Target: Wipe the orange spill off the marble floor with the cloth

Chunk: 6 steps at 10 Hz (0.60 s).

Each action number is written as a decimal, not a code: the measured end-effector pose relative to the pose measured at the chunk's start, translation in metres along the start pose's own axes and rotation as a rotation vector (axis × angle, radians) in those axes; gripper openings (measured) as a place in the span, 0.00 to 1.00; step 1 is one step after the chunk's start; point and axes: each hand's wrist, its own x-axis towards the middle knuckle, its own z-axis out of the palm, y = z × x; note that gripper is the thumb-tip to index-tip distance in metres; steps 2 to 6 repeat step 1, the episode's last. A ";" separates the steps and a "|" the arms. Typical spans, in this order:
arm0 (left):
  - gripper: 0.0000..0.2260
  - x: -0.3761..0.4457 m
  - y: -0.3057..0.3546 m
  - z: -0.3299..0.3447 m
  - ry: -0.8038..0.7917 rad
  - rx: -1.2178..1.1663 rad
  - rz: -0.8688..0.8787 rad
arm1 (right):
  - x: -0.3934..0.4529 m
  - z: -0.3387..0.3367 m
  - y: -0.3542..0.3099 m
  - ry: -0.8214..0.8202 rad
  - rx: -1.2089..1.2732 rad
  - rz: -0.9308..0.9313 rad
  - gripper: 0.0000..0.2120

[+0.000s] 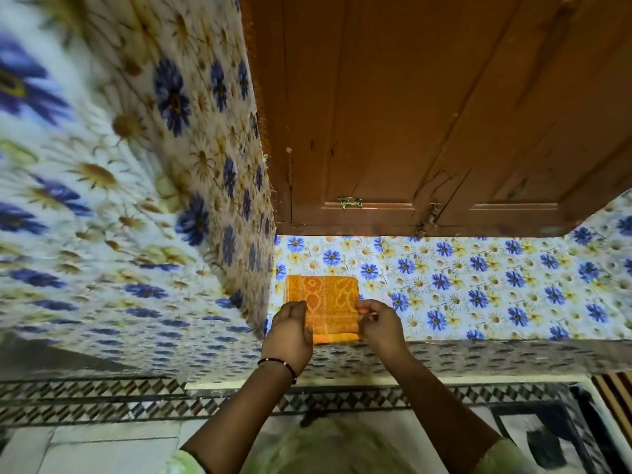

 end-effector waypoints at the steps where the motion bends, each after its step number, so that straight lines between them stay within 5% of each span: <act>1: 0.19 -0.023 0.013 -0.008 0.133 -0.103 0.045 | -0.021 -0.002 -0.003 -0.011 0.054 -0.046 0.11; 6: 0.19 -0.023 0.013 -0.008 0.133 -0.103 0.045 | -0.021 -0.002 -0.003 -0.011 0.054 -0.046 0.11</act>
